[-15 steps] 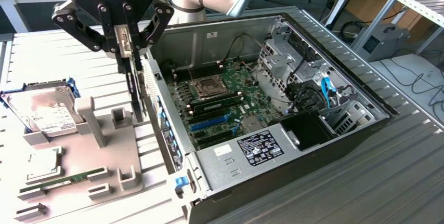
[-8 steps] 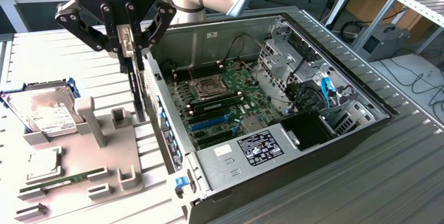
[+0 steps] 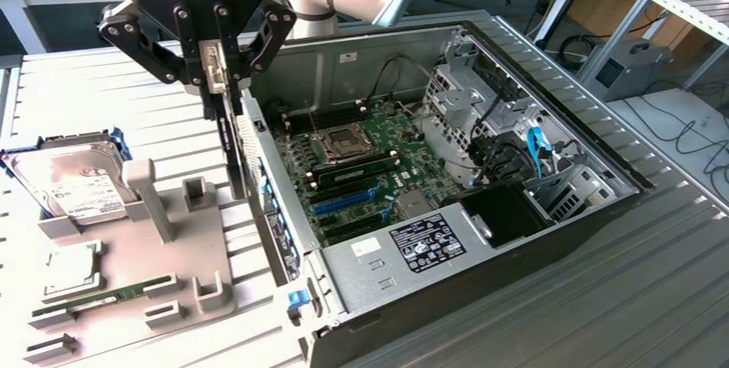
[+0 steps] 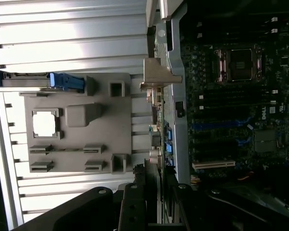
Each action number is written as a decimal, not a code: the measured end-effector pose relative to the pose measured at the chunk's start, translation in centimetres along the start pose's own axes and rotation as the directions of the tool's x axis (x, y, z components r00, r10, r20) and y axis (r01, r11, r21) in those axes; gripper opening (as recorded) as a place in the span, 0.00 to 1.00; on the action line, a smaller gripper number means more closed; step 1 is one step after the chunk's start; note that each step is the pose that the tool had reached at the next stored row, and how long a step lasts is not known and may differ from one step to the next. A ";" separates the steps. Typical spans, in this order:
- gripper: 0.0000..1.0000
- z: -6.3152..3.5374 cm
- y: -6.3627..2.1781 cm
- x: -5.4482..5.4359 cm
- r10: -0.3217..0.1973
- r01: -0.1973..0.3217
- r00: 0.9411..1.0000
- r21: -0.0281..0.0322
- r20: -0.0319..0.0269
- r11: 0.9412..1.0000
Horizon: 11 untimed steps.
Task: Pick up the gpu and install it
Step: 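Pick up the gpu and move the gpu toward the slot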
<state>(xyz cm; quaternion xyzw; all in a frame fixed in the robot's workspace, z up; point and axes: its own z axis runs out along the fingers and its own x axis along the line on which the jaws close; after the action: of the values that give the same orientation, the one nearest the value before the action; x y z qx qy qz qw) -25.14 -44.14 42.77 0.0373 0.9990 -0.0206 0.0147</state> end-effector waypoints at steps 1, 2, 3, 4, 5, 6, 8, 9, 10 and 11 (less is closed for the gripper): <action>0.27 0.00 0.00 -0.1 0.000 0.000 1.000 0.000 0.000 1.000; 0.27 0.01 0.01 -0.1 0.000 0.000 1.000 0.001 0.000 1.000; 0.27 0.00 0.01 -0.2 0.000 0.000 1.000 0.001 0.000 1.000; 0.27 0.01 0.02 -0.3 0.000 0.000 1.000 0.002 0.000 1.000; 0.27 0.01 0.02 -0.3 0.000 0.000 1.000 0.002 0.000 1.000; 0.27 0.02 0.03 -0.4 0.000 0.000 1.000 0.002 0.000 1.000; 0.27 0.02 0.04 -0.5 0.000 0.000 1.000 0.003 0.000 1.000; 0.27 0.03 0.04 -0.6 0.000 0.000 1.000 0.003 0.000 1.000; 0.27 0.03 0.05 -0.6 0.000 0.000 1.000 0.004 0.000 1.000; 0.27 0.04 0.05 -0.7 0.000 0.000 1.000 0.004 0.000 1.000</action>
<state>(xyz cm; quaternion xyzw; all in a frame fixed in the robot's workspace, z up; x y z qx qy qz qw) -24.44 -44.14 42.75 0.0373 0.9989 -0.0227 0.0147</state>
